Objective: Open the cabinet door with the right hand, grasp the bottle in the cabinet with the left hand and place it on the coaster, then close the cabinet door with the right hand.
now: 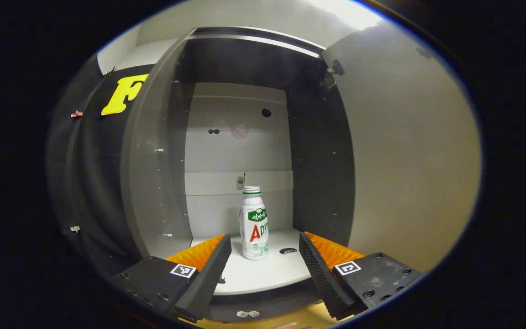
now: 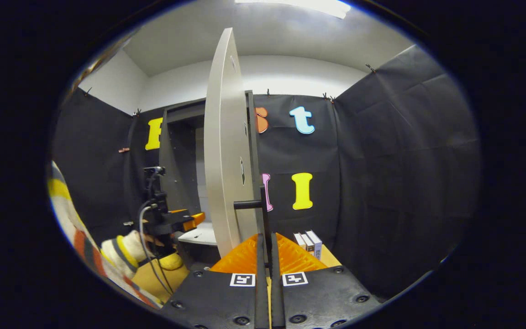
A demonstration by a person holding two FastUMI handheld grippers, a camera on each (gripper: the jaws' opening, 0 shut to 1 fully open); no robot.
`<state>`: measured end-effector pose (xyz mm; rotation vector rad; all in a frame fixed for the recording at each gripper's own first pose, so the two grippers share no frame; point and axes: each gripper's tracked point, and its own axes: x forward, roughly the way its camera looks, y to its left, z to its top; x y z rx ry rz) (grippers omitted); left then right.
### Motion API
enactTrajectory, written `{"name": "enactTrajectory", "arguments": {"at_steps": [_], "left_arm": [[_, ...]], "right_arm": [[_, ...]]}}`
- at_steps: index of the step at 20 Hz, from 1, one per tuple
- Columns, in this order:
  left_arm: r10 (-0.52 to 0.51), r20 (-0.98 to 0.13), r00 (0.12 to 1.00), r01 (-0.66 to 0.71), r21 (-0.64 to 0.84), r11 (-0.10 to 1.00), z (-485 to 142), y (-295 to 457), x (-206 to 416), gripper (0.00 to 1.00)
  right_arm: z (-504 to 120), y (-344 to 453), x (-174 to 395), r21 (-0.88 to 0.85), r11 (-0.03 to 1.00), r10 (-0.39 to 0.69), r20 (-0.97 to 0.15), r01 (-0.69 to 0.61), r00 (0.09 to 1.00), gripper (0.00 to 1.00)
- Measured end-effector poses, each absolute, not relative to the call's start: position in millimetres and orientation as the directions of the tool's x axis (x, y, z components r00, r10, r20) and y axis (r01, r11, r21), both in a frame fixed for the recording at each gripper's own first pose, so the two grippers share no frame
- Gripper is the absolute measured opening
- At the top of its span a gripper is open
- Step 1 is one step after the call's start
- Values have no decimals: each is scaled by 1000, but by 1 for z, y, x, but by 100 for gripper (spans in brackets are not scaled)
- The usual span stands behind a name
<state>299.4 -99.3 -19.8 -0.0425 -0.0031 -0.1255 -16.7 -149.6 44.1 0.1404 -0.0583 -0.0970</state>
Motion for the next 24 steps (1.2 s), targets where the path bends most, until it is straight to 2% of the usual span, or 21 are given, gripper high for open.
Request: {"name": "enactTrajectory", "arguments": {"at_steps": [2, 3, 6, 8, 9, 18, 19, 21, 24], "left_arm": [[-110, 6, 994, 110, -68, 992, -20, -103, 323, 94], [-104, 2, 995, 104, -89, 991, -20, -102, 339, 98], [-57, -25, 998, 53, -139, 989, -31, -91, 381, 94], [-47, -37, 998, 42, -138, 990, -37, -90, 401, 98], [-43, -40, 998, 38, -128, 991, -41, -91, 409, 95], [-26, -127, 992, 11, -119, 993, -81, -99, 463, 94], [-11, -136, 991, -7, -132, 991, -82, -100, 461, 91], [-39, -125, 991, 16, -177, 984, -69, -108, 454, 79], [-82, -112, 990, 62, -172, 983, -65, -98, 424, 77]], "right_arm": [[64, -149, -32, 183, 982, -75, 107, 55, 991, 7], [72, -151, -40, 198, 979, -72, 133, 44, 989, 7], [80, -167, -58, 208, 976, -107, 171, 71, 979, 7], [75, -178, -60, 201, 974, -139, 158, 106, 978, 7], [70, -184, -60, 193, 973, -157, 145, 128, 977, 6], [44, -215, -46, 145, 963, -235, 24, 230, 972, 7], [45, -223, -44, 145, 959, -249, 25, 243, 968, 7], [40, -232, -42, 152, 950, -276, 9, 271, 961, 7], [42, -227, -38, 166, 951, -266, 4, 261, 964, 7]]}}
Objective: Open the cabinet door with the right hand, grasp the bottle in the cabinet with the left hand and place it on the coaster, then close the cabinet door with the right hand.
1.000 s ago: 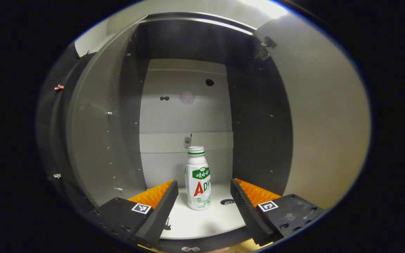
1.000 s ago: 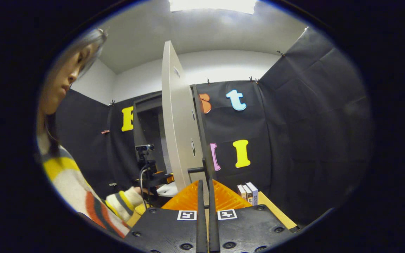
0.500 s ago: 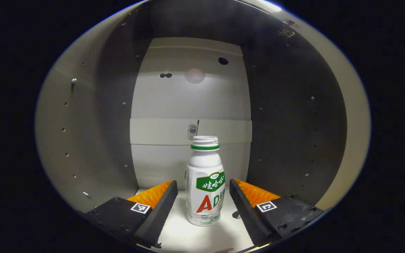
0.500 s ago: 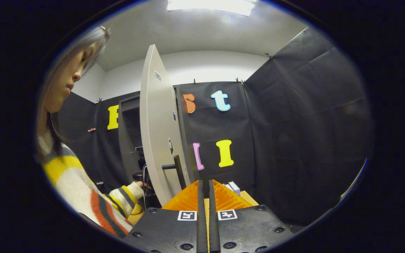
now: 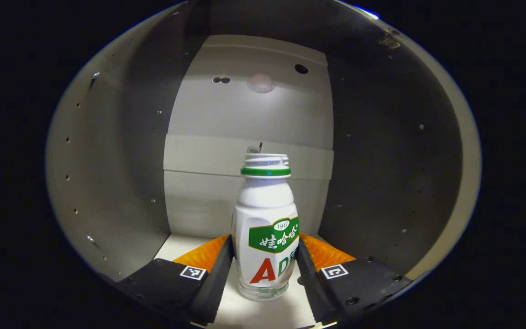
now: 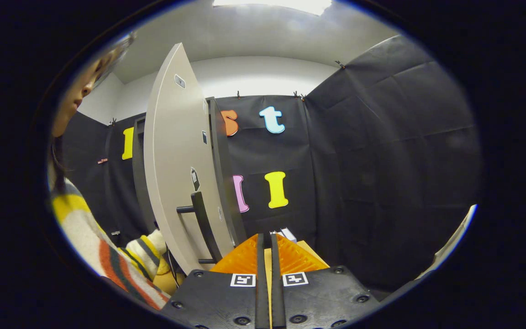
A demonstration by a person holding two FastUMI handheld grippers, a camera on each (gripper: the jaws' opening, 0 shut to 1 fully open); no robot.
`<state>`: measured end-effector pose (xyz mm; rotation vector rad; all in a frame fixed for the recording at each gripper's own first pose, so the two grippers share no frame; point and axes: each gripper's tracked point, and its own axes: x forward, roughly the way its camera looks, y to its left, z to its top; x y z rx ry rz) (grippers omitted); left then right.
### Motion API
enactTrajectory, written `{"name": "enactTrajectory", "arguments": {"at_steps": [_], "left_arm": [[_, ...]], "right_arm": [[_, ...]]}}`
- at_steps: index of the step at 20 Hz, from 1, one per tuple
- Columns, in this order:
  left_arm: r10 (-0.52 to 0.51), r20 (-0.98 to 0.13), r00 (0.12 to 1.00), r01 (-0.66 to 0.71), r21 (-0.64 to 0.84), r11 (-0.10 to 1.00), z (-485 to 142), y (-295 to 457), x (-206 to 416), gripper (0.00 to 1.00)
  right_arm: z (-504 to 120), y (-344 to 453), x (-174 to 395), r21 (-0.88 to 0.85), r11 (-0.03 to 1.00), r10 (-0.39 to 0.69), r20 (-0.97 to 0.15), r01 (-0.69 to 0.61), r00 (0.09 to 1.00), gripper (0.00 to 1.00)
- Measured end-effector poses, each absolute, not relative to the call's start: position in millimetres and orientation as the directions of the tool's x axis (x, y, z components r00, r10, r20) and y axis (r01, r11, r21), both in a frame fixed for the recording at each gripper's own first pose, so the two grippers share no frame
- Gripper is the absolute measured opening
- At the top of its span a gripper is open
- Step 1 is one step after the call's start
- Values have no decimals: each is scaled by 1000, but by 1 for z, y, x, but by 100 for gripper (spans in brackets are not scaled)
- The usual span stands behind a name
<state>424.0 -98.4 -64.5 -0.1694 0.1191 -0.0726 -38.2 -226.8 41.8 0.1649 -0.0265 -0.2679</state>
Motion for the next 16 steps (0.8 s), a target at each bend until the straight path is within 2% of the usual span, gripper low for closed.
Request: {"name": "enactTrajectory", "arguments": {"at_steps": [6, 9, 16], "left_arm": [[-168, -70, 983, 156, -153, 976, -46, -101, 322, 76], [-199, -62, 978, 188, -148, 971, -46, -92, 266, 76], [-193, -180, 965, 173, -120, 978, -123, -28, 148, 76]], "right_arm": [[38, -202, -33, 141, 968, -210, -8, 209, 978, 7], [31, -208, -41, 123, 960, -251, -35, 253, 967, 7], [30, -199, -48, 160, 940, -294, -59, 300, 954, 7]]}}
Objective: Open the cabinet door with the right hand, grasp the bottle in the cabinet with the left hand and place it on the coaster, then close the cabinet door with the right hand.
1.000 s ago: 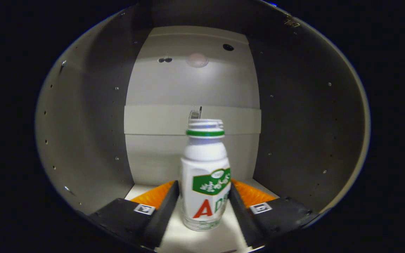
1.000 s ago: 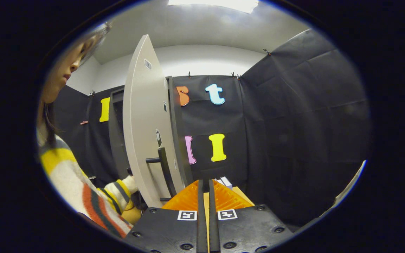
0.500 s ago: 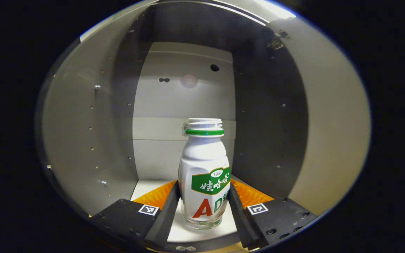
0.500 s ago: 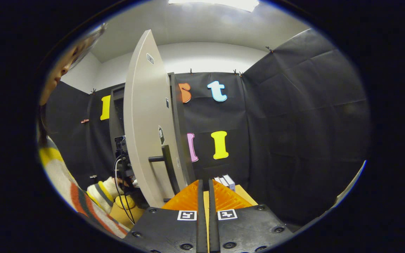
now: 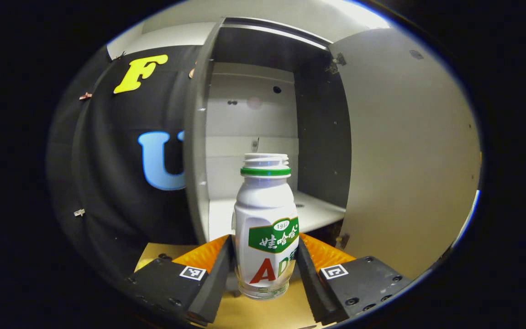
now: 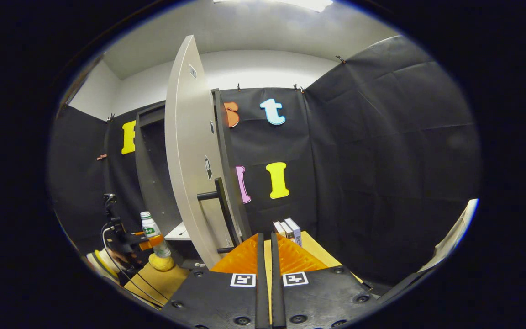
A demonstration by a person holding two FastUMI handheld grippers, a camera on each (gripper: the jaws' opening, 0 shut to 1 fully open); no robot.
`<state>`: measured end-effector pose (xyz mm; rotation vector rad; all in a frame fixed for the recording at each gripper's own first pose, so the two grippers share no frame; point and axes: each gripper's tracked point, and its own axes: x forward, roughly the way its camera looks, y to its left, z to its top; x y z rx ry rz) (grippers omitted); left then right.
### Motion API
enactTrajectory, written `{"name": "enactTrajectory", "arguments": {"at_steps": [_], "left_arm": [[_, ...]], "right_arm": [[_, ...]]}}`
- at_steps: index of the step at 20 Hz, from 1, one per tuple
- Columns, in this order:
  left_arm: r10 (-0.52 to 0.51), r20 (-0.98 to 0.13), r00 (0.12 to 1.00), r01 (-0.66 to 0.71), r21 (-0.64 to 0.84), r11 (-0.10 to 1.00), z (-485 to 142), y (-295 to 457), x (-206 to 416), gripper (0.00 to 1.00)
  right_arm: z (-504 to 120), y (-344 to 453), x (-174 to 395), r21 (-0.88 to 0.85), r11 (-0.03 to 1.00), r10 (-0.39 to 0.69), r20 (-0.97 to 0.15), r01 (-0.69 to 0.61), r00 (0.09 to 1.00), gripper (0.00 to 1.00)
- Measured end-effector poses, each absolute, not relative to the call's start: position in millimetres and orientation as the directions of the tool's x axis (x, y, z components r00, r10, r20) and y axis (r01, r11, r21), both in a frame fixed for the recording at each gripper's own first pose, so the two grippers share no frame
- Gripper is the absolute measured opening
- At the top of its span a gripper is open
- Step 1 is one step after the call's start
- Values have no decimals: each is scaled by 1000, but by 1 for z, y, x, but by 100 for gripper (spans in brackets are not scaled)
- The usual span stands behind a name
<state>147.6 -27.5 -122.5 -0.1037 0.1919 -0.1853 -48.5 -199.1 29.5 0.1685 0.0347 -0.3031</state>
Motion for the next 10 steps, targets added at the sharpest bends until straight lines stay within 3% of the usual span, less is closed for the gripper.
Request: {"name": "enactTrajectory", "arguments": {"at_steps": [4, 10], "left_arm": [[-186, -248, 951, 145, -174, 974, -186, 5, 87, 76], [-213, -222, 951, 164, -219, 962, -267, 9, 35, 77]], "right_arm": [[35, -201, -45, 177, 925, -336, -31, 336, 941, 7], [30, -194, -38, 151, 919, -362, -44, 365, 931, 7]]}}
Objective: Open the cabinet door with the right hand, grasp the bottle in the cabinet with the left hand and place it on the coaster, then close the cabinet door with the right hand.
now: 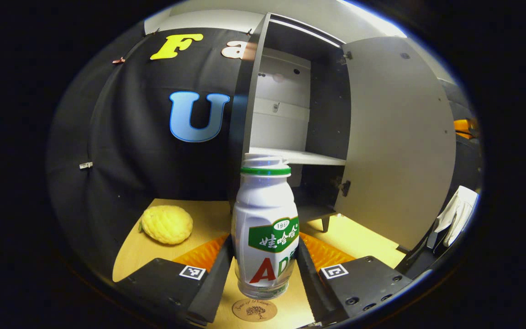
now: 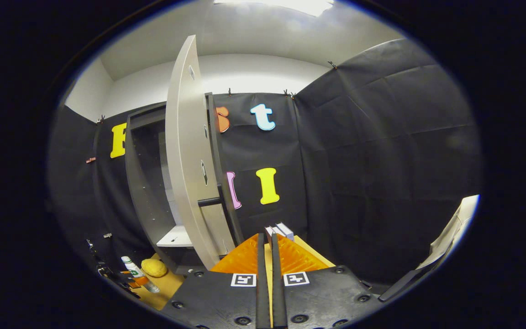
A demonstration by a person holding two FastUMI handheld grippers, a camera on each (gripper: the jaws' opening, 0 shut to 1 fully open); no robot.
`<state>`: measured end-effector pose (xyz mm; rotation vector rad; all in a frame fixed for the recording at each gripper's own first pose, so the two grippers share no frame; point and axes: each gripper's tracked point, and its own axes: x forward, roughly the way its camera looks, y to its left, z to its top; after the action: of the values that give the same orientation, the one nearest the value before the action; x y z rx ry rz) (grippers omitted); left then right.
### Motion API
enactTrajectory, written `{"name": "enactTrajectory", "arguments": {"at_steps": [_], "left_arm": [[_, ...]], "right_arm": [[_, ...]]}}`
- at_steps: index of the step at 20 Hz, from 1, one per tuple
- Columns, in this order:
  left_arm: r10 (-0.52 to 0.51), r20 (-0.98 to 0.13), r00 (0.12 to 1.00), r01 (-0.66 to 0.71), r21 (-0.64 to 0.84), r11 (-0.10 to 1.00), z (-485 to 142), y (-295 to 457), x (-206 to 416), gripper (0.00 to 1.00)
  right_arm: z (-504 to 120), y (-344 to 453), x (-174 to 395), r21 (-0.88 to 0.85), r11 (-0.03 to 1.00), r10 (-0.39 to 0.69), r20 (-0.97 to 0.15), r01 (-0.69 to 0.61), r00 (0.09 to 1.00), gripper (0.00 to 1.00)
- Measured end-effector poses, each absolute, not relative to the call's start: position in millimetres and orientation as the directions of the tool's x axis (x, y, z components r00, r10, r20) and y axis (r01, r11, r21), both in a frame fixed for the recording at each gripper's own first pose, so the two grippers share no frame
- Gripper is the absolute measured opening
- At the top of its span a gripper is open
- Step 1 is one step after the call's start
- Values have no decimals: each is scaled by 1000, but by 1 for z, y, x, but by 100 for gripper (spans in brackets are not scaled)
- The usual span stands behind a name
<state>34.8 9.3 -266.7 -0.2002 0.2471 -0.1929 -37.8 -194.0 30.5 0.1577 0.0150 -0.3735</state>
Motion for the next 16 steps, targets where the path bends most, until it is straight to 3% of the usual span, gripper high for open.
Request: {"name": "enactTrajectory", "arguments": {"at_steps": [5, 16], "left_arm": [[-242, -162, 957, 205, -219, 954, -312, -1, 21, 77], [-170, -179, 969, 125, -235, 964, -409, 15, 9, 77]], "right_arm": [[37, -195, -27, 158, 905, -395, -36, 395, 918, 7], [27, -223, -24, 229, 819, -521, -90, 526, 849, 7]]}}
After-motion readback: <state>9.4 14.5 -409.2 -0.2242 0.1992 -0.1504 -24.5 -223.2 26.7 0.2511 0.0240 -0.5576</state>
